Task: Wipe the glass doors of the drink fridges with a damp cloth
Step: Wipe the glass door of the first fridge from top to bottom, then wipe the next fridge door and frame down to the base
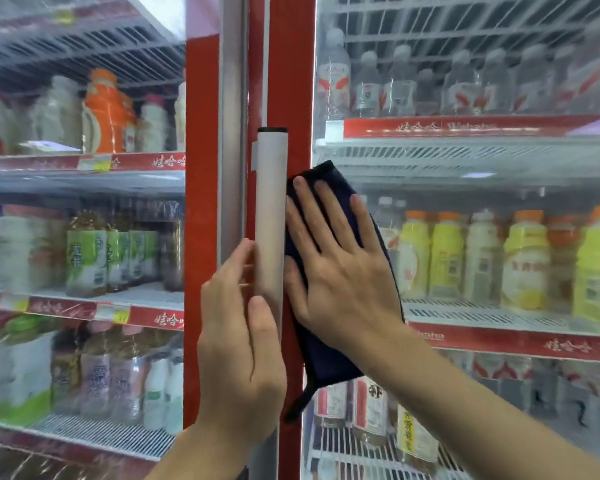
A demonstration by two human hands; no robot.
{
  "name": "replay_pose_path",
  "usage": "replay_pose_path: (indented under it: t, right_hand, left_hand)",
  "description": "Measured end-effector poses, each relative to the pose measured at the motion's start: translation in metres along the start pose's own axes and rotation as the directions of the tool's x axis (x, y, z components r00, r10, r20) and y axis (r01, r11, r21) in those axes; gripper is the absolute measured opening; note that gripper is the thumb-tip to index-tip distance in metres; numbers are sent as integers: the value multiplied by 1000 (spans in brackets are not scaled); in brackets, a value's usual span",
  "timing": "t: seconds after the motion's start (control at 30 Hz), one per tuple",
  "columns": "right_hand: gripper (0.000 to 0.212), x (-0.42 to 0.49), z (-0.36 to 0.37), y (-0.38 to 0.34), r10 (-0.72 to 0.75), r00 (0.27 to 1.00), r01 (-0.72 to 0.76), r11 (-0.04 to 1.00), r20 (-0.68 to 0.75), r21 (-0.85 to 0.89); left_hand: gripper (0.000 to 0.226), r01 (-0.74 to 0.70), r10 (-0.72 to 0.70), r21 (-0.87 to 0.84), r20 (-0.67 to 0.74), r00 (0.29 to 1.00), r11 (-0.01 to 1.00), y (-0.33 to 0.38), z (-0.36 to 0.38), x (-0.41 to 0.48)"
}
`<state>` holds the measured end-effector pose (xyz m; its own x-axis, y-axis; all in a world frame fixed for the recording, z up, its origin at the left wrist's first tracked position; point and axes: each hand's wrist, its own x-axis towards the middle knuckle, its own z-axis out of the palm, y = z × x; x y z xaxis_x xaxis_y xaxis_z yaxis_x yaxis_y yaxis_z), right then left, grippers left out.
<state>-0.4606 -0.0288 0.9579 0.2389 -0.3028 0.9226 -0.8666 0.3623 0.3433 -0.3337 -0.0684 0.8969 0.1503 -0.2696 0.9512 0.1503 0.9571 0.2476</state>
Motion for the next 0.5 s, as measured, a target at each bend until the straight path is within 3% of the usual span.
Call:
replay_pose_path:
  t: [0.1, 0.2, 0.3, 0.4, 0.5]
  right_hand:
    - [61, -4, 7, -12, 74, 997, -73, 997, -30, 23]
    - [64, -15, 4, -14, 54, 998, -56, 996, 19, 73]
    - [66, -16, -17, -5, 13, 981, -86, 923, 191, 376]
    - [75, -11, -40, 18, 17, 933, -285, 642, 358, 712]
    - [89, -5, -63, 27, 134, 878, -477, 320, 460, 818]
  left_hand:
    - [45, -135, 86, -314, -166, 982, 940, 15, 7, -19]
    - [38, -196, 98, -470, -225, 969, 860, 31, 17, -40]
    - [42, -157, 70, -514, -185, 980, 843, 43, 24, -57]
    - [38, -105, 57, -438, -121, 991, 893, 47, 38, -64]
    - [39, 29, -73, -401, -95, 993, 915, 42, 62, -46]
